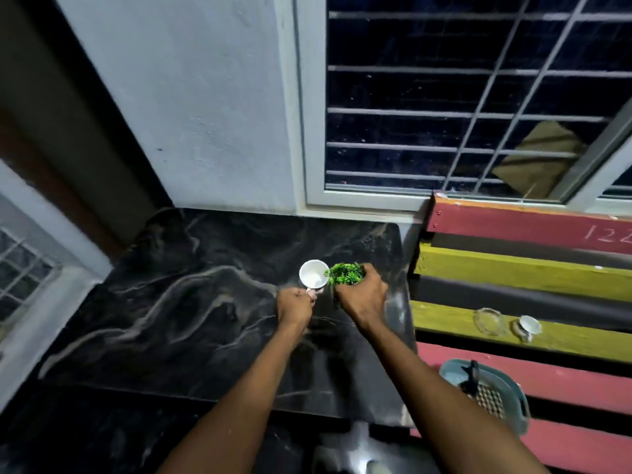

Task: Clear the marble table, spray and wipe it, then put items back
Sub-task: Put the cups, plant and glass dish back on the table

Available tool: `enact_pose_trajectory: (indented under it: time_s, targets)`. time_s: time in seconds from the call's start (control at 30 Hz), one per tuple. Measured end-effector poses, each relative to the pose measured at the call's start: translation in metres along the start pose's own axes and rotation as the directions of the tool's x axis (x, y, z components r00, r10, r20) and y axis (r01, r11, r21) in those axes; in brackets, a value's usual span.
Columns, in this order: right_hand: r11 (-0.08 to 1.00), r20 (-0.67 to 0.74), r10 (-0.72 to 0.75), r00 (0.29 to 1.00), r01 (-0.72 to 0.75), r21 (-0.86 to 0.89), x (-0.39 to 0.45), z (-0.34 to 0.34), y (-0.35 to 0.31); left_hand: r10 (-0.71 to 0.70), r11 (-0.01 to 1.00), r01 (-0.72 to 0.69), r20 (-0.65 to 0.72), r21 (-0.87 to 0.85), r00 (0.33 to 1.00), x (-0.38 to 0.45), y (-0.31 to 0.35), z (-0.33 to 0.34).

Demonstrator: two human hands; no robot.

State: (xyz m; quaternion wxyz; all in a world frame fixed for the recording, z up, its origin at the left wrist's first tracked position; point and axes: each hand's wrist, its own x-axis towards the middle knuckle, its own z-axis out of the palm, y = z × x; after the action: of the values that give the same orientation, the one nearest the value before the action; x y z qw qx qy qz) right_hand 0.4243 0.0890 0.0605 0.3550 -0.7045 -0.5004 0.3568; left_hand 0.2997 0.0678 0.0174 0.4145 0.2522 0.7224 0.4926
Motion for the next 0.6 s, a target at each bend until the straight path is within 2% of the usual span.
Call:
enact_pose_trajectory:
  time_s: [0.17,0.37,0.6]
  targets:
    - [0.999,0.09,-0.037,0.995,0.035,0.024,-0.032,0.066,-0.039,-0.039,0.999,0.039,-0.108,-0.005,0.993,0.028,0.002,-0.08]
    - [1.0,0.155,-0.021,0.988,0.018,0.023,-0.038,0.13,-0.068,-0.109,0.992,0.095,-0.193,-0.081,0.975,0.068,-0.006,-0.132]
    - [0.999,0.117,0.042,0.992,-0.042,-0.006,0.0,0.202,-0.083,-0.143,0.988,0.129,-0.191,-0.083,0.971,0.141,-0.008,-0.165]
